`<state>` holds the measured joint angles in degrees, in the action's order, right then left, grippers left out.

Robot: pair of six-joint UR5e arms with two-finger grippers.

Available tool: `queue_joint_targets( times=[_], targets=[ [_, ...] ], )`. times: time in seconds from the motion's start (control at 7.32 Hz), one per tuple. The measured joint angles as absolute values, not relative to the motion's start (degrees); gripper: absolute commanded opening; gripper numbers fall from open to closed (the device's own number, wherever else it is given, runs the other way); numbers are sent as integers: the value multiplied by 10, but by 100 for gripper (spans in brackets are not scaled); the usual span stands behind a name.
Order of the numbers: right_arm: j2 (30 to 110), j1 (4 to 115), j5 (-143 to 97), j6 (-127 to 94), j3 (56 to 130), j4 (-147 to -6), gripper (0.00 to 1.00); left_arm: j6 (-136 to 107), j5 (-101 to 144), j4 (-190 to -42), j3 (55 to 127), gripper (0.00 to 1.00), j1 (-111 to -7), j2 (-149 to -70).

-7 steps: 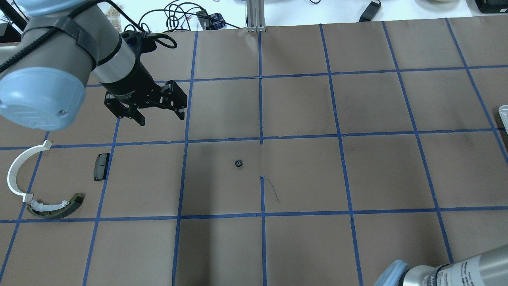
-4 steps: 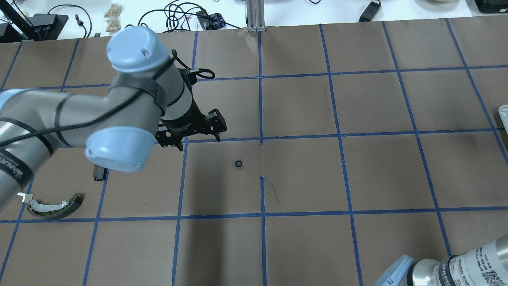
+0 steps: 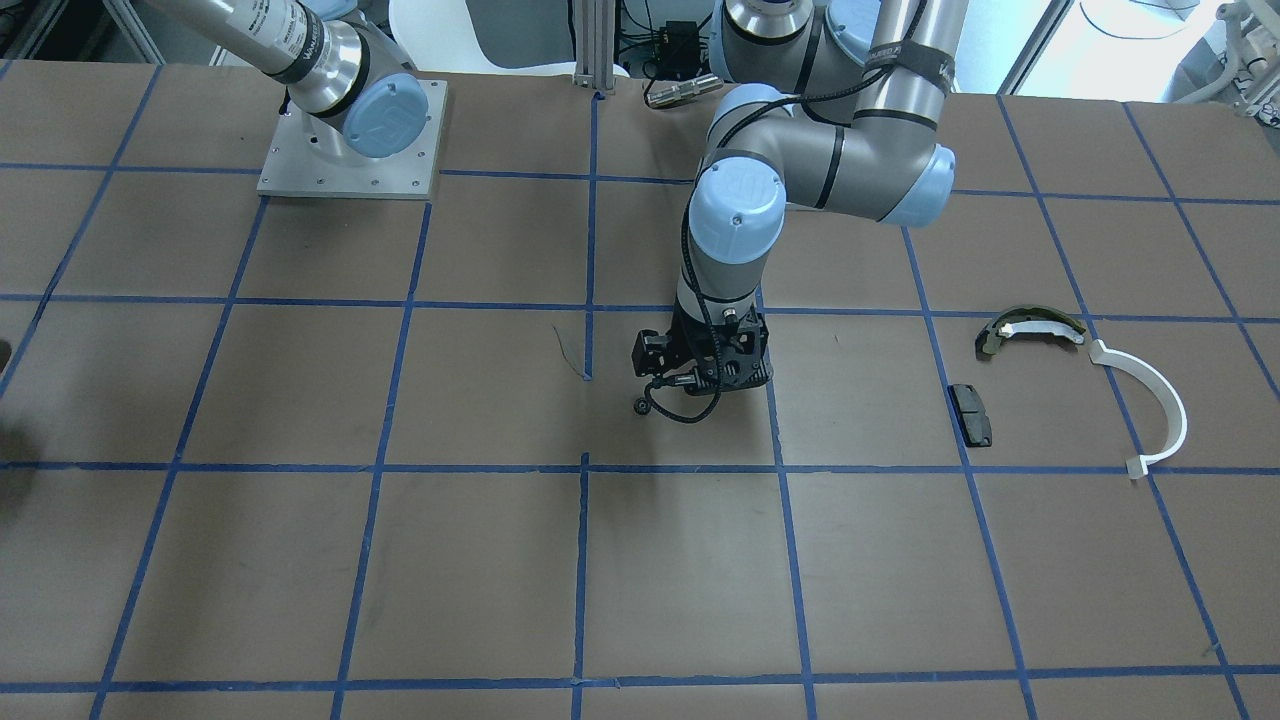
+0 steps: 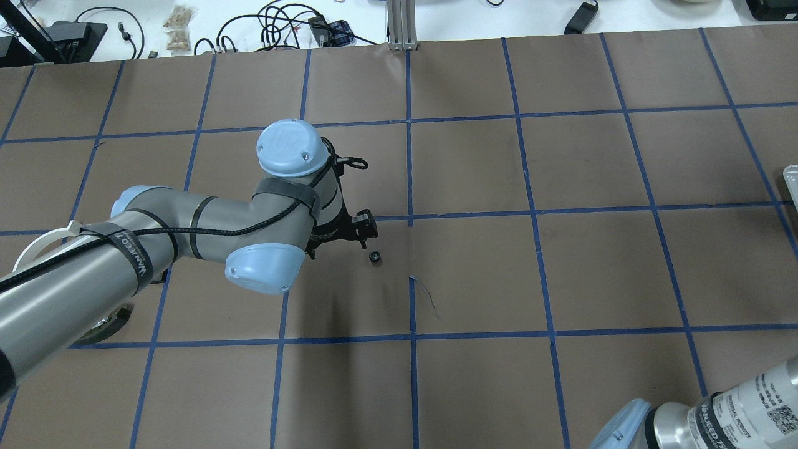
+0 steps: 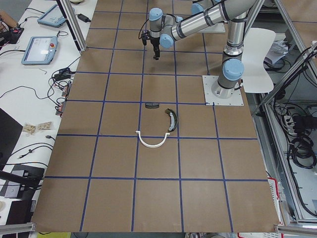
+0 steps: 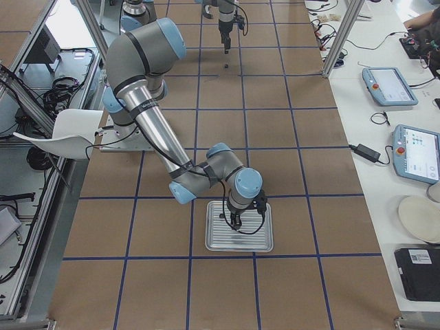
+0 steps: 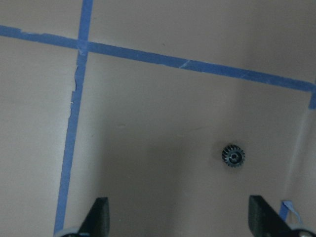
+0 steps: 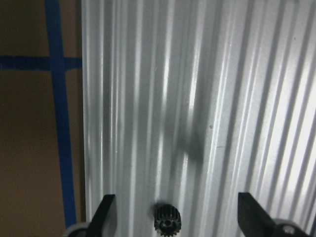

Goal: Place bearing gear from tray to pile

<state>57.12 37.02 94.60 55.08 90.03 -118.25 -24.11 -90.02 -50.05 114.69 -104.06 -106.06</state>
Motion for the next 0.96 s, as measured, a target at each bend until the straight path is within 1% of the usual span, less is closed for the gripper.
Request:
queue_joint_targets(
  times=[0.14, 0.27, 0.55, 0.68, 0.82, 0.96],
  targets=[
    [566, 370, 950, 549, 902, -1182, 78, -253, -899, -468, 1147, 100, -1051, -1084],
    [563, 370, 959, 549, 903, -1180, 75, -268, -896, -443, 1147, 100, -1060, -1101],
    [560, 370, 984, 549, 903, -1173, 71, -284, -895, -407, 1148, 100, -1079, -1119],
    [560, 370, 988, 549, 903, -1165, 70, -286, -895, -397, 1148, 100, -1084, -1125],
    [560, 370, 990, 549, 903, -1161, 67, -286, -896, -393, 1148, 91, -1086, -1128],
    [559, 370, 990, 549, 904, -1158, 59, -286, -895, -392, 1148, 57, -1087, -1131]
  ],
)
